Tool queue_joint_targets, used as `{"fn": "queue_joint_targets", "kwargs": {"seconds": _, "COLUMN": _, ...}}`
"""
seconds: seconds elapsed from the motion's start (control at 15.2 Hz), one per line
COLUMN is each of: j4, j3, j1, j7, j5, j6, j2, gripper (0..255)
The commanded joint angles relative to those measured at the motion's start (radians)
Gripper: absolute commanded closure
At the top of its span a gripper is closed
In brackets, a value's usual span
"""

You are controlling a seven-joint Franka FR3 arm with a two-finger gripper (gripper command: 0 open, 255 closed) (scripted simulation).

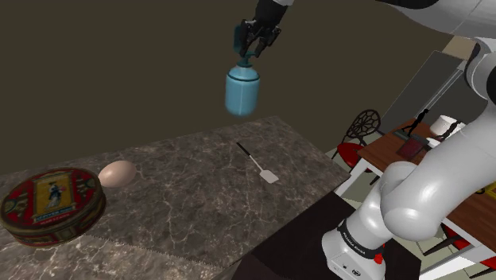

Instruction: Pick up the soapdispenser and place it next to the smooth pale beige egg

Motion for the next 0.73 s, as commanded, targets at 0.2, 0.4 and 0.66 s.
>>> {"fn": "queue_joint_targets", "kwargs": {"seconds": 0.2, "j4": -0.019, "j3": 0.067, "j1": 0.044, "j7": 0.123, "j5": -0.025, "j6": 0.039, "j2": 0.03, "gripper": 255}}
{"fn": "queue_joint_targets", "kwargs": {"seconds": 0.4, "j4": -0.014, "j3": 0.105, "j1": 0.072, "j7": 0.196, "j5": -0.043, "j6": 0.056, "j2": 0.062, "gripper": 255}}
{"fn": "queue_joint_targets", "kwargs": {"seconds": 0.66, "j4": 0.011, "j3": 0.154, "j1": 0.11, "j7": 0.293, "j5": -0.072, "j6": 0.073, "j2": 0.117, "gripper": 255}}
